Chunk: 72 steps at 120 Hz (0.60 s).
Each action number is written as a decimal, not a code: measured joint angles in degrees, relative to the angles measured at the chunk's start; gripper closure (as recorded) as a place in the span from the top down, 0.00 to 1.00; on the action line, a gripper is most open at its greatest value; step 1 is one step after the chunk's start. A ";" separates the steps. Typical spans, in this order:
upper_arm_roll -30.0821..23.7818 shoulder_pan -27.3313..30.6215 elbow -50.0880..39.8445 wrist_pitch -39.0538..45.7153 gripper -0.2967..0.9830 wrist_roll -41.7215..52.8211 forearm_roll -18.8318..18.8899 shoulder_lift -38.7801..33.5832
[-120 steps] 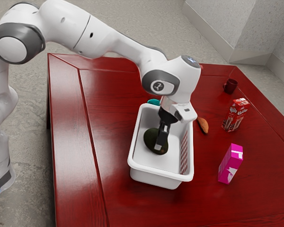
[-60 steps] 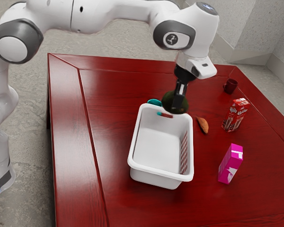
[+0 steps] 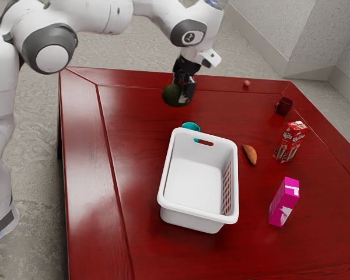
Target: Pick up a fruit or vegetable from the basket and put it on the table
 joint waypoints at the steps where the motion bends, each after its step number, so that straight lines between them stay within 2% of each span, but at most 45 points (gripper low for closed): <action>1: -0.01 0.06 -0.54 0.47 0.66 -0.03 -0.20 0.03; 13: 0.01 1.64 -5.66 5.72 0.65 -0.38 -2.36 0.20; 27: 0.03 2.96 -7.36 9.71 0.64 -0.76 -3.75 0.23; 57: 0.03 6.07 -10.94 14.50 0.65 -1.43 -6.05 0.30; 72: 0.01 6.10 -11.45 15.47 0.70 -1.64 -6.78 0.22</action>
